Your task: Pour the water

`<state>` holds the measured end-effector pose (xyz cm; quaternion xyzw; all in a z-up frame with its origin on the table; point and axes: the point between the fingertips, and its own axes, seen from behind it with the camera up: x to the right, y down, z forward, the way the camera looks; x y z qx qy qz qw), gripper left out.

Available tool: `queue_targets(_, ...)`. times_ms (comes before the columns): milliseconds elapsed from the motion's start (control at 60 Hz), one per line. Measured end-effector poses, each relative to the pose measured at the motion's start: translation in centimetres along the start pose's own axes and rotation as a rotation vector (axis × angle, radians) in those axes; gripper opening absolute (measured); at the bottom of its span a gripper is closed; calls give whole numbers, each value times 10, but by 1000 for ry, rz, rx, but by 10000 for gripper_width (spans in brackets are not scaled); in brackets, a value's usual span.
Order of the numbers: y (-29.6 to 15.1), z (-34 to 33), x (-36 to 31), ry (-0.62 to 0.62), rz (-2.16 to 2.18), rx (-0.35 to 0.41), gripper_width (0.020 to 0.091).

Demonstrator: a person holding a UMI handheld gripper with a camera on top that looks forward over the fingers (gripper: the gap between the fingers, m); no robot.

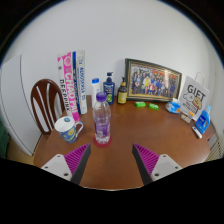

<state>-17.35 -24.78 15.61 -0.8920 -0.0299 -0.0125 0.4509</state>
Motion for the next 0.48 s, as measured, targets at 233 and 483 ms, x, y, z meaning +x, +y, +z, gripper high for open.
queue_targets(233, 21, -57, 15, 21, 17, -36, 854)
queue_targets(483, 26, -75, 40, 53, -25, -23, 855)
